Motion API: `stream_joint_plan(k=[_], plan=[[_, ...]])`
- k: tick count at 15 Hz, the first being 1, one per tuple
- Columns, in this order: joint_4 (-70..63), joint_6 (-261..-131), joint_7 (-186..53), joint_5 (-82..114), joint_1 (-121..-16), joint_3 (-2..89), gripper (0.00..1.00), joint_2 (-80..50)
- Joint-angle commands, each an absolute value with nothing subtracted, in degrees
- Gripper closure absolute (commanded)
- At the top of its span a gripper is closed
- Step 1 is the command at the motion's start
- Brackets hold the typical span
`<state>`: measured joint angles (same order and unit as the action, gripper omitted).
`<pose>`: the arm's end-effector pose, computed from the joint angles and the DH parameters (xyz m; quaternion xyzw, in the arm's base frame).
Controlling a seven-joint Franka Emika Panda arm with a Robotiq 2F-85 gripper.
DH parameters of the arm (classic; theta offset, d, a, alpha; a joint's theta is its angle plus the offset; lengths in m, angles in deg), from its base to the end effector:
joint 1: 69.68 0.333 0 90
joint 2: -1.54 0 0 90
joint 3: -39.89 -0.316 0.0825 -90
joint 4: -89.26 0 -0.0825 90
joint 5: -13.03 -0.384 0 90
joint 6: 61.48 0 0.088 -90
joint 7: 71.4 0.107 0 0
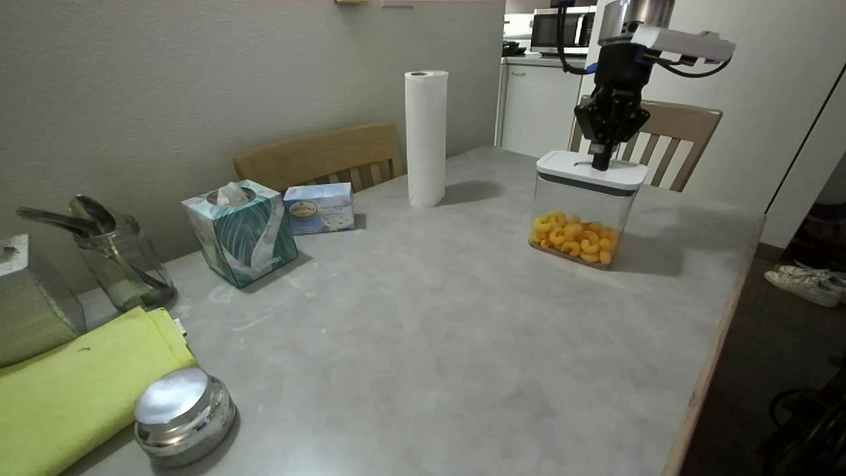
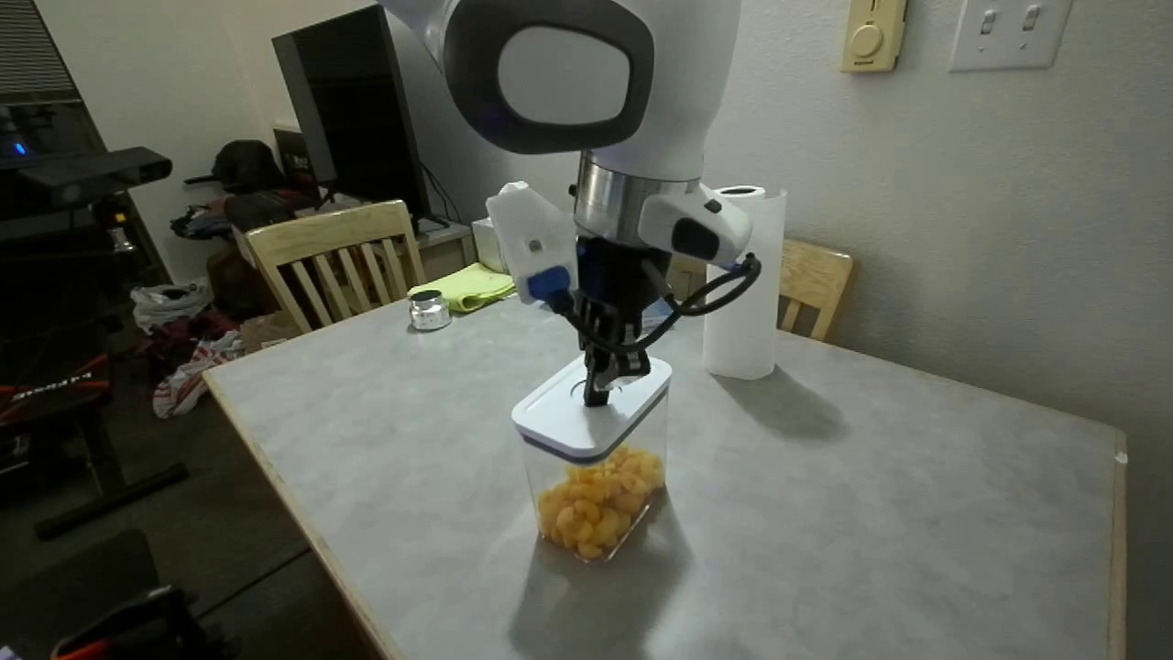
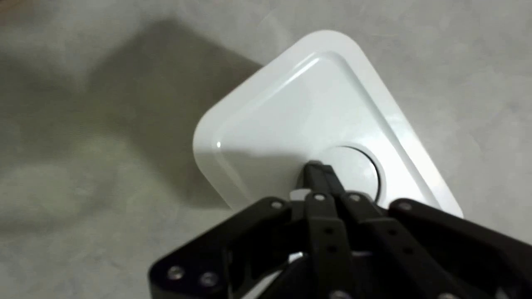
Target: Put the lid on the clear storage bowl then push the button on the lid
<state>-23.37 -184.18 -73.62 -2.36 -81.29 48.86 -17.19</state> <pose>0.5614 -0.1954 0.2978 -0.9658 0.2353 0.0537 0.0944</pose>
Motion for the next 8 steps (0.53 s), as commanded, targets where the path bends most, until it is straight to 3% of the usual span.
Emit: stream_joint_plan(k=[1, 8], plan=[[-24.0, -186.9, -81.2, -9.9, -83.9, 46.0, 1.00, -23.2], [-24.2, -184.6, -78.8, -6.2, -83.1, 48.3, 1.00, -18.0]])
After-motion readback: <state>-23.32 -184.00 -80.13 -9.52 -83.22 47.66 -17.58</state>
